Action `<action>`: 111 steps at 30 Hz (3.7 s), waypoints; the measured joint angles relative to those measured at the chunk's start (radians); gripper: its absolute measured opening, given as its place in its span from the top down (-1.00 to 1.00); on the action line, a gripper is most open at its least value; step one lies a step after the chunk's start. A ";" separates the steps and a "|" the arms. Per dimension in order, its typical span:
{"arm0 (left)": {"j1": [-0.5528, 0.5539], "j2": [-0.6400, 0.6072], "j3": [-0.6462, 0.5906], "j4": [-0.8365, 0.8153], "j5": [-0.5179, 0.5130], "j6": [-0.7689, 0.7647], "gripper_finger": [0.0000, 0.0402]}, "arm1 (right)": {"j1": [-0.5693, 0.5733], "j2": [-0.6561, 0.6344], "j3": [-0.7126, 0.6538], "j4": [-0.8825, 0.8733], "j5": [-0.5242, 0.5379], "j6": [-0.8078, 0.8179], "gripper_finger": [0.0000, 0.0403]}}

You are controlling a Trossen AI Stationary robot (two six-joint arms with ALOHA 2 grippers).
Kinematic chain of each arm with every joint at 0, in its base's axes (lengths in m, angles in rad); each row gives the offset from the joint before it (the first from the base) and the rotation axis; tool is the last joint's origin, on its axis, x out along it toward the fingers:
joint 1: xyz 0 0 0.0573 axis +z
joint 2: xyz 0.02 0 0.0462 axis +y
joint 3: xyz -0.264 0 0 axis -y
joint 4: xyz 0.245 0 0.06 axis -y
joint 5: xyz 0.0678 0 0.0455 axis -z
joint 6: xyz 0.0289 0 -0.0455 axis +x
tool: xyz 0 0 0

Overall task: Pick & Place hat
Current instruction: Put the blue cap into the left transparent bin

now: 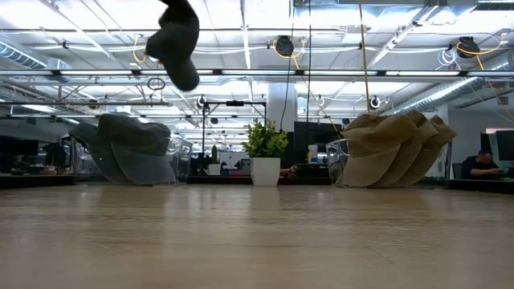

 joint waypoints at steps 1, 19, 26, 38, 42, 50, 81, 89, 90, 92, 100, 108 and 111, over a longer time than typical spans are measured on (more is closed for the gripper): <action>0.009 0.010 0.000 -0.016 0.000 0.002 1.00 | 0.000 0.000 0.000 0.011 0.000 0.012 -0.28; 0.067 0.156 0.000 -0.191 0.067 0.020 1.00 | 0.014 0.000 0.000 0.050 -0.003 0.021 -0.26; 0.069 0.187 -0.001 -0.248 -0.054 -0.124 1.00 | 0.027 0.000 0.000 0.049 -0.002 0.021 -0.26; 0.073 0.177 -0.006 -0.410 -0.124 -0.479 1.00 | 0.027 0.000 0.000 0.049 -0.002 0.021 -0.26; 0.071 0.175 -0.007 -0.412 -0.074 -0.635 1.00 | 0.027 0.000 0.000 0.049 -0.002 0.034 -0.26; 0.062 0.174 0.008 -0.412 -0.069 -0.784 1.00 | 0.027 0.000 0.000 0.049 -0.001 0.046 -0.26; 0.090 0.191 -0.326 -0.169 -0.175 -0.886 1.00 | 0.027 0.000 0.000 0.037 -0.001 0.048 -0.26; 0.107 0.307 -0.326 -0.203 -0.166 -0.916 1.00 | 0.027 0.000 0.000 0.033 -0.003 0.119 -0.26; 0.107 0.320 -0.326 -0.204 -0.165 -0.913 1.00 | 0.027 0.000 0.000 0.033 -0.003 0.119 -0.26; 0.104 0.343 -0.326 -0.205 -0.166 -0.913 1.00 | 0.027 0.000 0.000 0.033 -0.003 0.119 -0.26; 0.107 0.307 -0.327 -0.235 -0.236 -0.922 0.75 | 0.027 0.000 0.000 0.026 -0.004 0.109 -0.26; 0.109 0.150 -0.326 -0.213 -0.266 -0.966 0.17 | 0.027 0.000 0.000 0.018 -0.004 0.065 -0.26; 0.109 0.103 -0.326 -0.161 -0.173 -0.972 -0.04 | 0.027 0.000 0.000 0.016 -0.004 0.065 -0.26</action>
